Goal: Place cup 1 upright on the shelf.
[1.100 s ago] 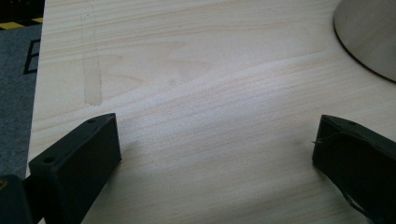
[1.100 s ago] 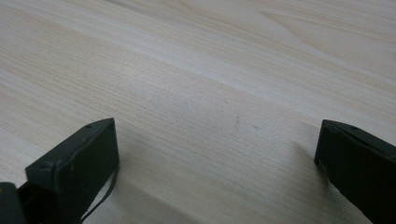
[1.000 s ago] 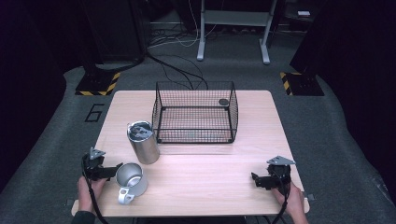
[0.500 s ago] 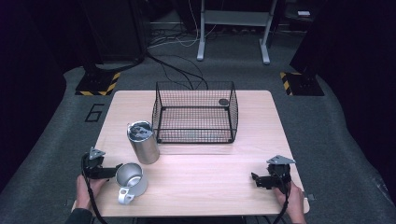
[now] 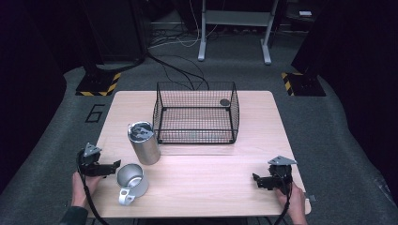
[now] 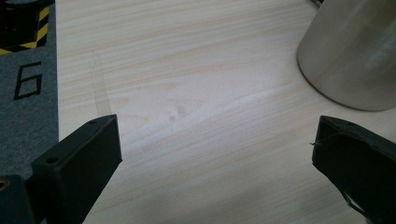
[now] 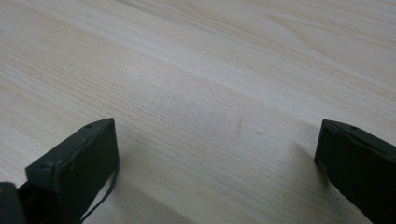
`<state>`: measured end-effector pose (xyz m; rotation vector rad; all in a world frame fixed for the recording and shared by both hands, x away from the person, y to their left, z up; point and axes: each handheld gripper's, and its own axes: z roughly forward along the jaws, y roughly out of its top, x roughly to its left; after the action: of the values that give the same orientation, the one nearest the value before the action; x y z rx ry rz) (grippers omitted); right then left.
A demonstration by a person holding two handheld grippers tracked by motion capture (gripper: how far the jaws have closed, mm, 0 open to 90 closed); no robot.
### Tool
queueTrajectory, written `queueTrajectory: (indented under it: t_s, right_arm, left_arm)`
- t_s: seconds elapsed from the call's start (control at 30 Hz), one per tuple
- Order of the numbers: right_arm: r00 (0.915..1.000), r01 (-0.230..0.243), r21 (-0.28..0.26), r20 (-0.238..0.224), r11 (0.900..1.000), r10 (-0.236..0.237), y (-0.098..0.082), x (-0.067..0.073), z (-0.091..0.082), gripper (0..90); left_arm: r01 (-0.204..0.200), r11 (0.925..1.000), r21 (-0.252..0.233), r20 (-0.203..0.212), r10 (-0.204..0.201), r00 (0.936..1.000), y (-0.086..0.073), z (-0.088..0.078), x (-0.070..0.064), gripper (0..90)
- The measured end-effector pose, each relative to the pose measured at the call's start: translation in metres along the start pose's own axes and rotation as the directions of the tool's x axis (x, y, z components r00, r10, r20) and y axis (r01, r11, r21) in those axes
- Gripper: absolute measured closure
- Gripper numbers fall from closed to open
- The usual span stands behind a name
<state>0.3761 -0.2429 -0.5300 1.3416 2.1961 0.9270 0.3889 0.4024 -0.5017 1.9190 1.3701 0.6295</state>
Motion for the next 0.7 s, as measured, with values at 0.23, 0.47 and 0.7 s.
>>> queueTrajectory:
  t_s: [0.23, 0.47, 0.7]
  right_arm:
    - [1.0, 0.0, 0.0, 0.0, 1.0, 0.0, 0.0, 0.0, 0.0, 0.0]
    - [1.0, 0.0, 0.001, 0.0, 1.0, 0.0, 0.0, 0.0, 0.0, 0.0]
    - [1.0, 0.0, 0.0, 0.0, 1.0, 0.0, 0.0, 0.0, 0.0, 0.0]
  left_arm:
    - [-0.025, 0.9997, 0.009, 0.016, 0.025, 0.9996, 0.012, -0.007, -0.002, 1.8]
    - [-0.05, 0.9986, -0.018, 0.024, 0.05, 0.9985, 0.026, -0.021, -0.002, 2.5]
    - [-0.052, 0.9975, -0.047, 0.051, 0.054, 0.9972, 0.041, -0.034, -0.004, 2.6]
